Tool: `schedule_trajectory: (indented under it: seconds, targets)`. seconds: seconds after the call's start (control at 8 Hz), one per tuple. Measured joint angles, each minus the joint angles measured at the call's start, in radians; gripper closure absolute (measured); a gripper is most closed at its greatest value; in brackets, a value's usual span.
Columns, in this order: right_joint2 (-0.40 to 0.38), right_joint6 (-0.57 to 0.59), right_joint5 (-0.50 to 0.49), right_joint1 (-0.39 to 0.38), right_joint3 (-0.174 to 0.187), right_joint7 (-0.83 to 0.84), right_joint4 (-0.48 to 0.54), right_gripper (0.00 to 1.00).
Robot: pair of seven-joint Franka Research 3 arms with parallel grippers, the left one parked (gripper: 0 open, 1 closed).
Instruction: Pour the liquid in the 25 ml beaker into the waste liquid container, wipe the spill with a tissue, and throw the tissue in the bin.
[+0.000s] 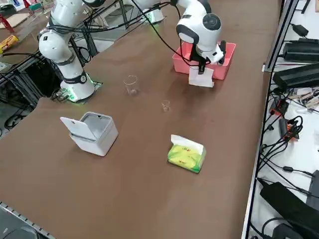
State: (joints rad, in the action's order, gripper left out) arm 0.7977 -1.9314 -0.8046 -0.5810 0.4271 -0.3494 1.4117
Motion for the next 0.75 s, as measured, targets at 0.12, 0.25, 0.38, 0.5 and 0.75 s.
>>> schedule_trajectory:
  seconds: [0.12, 0.25, 0.38, 0.5, 0.75]
  targets:
    - [0.003, -0.031, 0.035, 0.000, 0.000, -0.001, 0.002, 0.54]
    - [0.013, -0.062, 0.054, -0.001, 0.000, -0.002, 0.004, 0.55]
    - [0.030, -0.085, 0.057, -0.005, 0.000, -0.003, 0.005, 0.63]
    - [0.047, -0.113, 0.057, -0.013, 0.000, -0.003, 0.005, 0.67]
    - [0.068, -0.150, 0.057, -0.029, -0.001, -0.003, 0.005, 0.75]
